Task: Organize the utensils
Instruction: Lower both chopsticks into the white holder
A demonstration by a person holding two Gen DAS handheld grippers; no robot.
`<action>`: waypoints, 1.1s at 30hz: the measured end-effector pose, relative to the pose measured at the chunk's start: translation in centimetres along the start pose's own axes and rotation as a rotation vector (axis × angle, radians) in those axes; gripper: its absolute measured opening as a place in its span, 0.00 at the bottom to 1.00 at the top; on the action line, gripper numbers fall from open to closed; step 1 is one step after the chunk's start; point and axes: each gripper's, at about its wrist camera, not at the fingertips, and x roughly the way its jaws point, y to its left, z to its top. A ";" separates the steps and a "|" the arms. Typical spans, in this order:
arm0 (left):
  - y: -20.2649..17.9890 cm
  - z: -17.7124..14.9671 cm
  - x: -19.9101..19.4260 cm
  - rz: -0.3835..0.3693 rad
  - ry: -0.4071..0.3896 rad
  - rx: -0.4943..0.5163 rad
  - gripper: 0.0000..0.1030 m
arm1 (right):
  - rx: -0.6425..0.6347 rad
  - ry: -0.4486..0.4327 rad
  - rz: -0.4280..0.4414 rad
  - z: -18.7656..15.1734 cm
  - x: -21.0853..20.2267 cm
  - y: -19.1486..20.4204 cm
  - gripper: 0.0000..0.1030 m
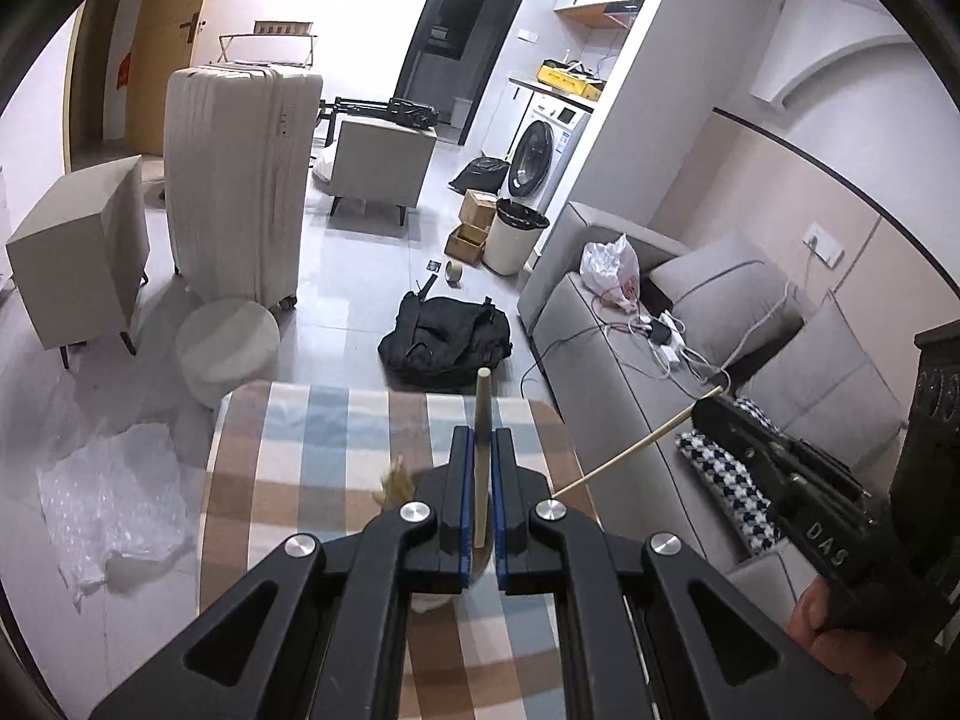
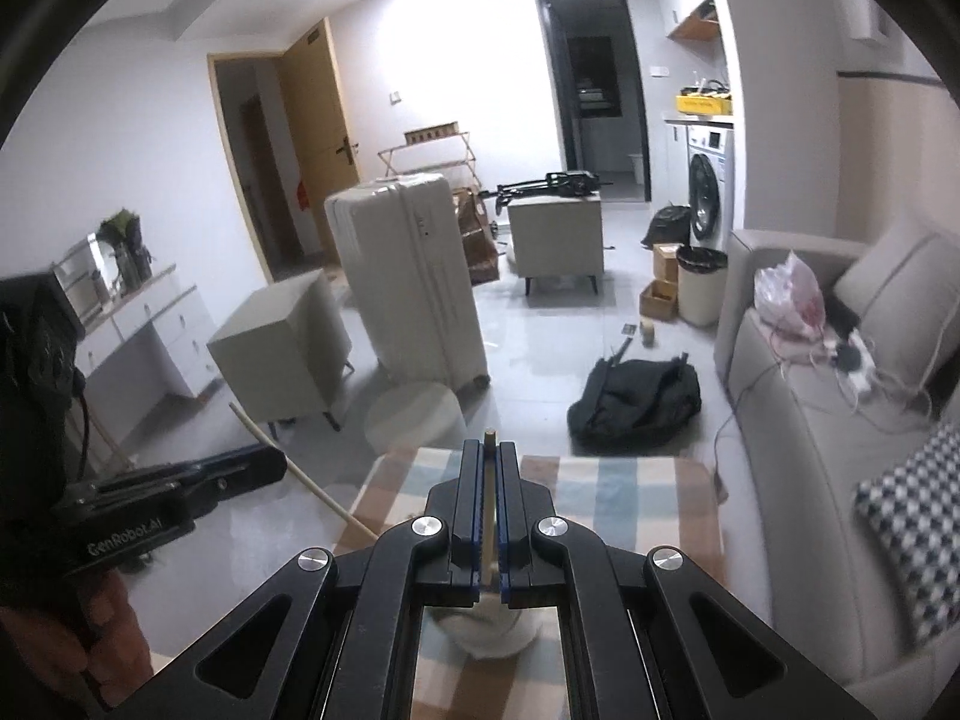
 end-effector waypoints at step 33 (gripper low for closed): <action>5.2 -1.1 11.5 -0.081 0.262 -0.107 0.04 | -0.004 0.364 0.047 -4.4 16.8 -1.0 0.06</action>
